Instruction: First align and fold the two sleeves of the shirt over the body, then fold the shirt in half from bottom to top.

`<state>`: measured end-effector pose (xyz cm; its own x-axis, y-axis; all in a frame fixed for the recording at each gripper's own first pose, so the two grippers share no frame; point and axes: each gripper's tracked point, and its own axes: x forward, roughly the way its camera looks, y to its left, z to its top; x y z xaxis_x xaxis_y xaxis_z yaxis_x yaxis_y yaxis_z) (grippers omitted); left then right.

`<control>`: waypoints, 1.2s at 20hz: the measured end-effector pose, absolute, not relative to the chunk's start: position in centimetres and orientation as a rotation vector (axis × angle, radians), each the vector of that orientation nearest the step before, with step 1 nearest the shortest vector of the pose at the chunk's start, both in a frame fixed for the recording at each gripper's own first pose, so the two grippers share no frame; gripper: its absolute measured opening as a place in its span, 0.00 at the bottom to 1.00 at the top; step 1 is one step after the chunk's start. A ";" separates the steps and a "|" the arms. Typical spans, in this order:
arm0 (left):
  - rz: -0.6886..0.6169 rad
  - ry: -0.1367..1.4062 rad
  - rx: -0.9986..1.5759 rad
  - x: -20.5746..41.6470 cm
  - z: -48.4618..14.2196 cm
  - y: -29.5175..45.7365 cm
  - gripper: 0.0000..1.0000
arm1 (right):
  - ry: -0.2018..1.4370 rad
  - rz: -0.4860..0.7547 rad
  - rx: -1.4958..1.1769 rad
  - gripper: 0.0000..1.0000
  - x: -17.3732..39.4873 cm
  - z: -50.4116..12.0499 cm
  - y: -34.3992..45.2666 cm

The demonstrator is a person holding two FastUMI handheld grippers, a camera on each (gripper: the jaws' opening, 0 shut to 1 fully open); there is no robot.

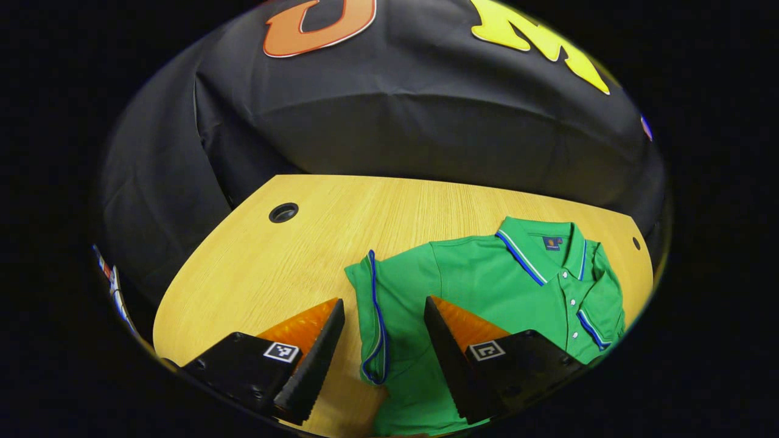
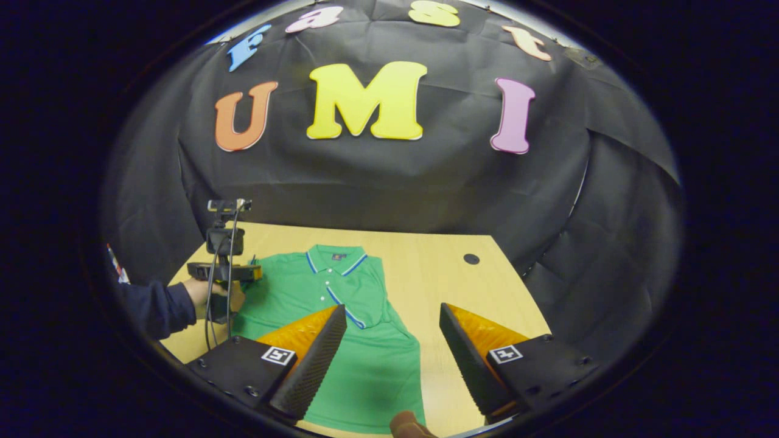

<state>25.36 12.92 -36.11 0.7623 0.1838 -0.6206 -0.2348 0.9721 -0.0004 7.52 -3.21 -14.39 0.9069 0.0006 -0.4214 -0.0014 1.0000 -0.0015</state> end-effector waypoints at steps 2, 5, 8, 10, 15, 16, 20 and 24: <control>0.228 0.691 -0.086 25.4 -36.8 12.9 0.80 | 0.405 -0.012 0.018 0.99 7.6 -13.2 -3.4; 0.228 0.713 -0.099 25.6 -37.5 13.0 0.72 | 0.385 -0.017 -0.003 1.00 7.5 -12.5 -3.9; 0.225 0.726 -0.098 25.7 -37.8 13.3 0.64 | 0.388 -0.026 -0.009 1.00 7.2 -12.6 -4.4; 0.225 0.739 -0.104 25.6 -38.0 13.5 0.53 | 0.396 -0.037 -0.001 0.99 7.0 -13.0 -4.8; 0.209 0.754 -0.085 25.7 -38.3 13.8 0.27 | 0.402 -0.054 0.016 0.96 6.7 -13.3 -5.7; 0.209 0.760 -0.084 25.7 -38.3 13.8 0.24 | 0.403 -0.052 0.015 0.99 6.7 -13.4 -5.7; 0.194 0.767 -0.074 25.7 -38.3 13.8 0.10 | 0.410 -0.047 0.015 0.99 6.4 -13.9 -5.7; 0.174 0.774 -0.063 25.7 -37.9 13.8 0.04 | 0.404 -0.035 0.023 0.99 6.6 -13.5 -5.6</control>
<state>25.69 13.77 -37.92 0.7018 0.1327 -0.6999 -0.1791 0.9838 0.0069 6.58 -5.61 -13.49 0.9188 -0.0298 -0.3937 0.0391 0.9991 0.0155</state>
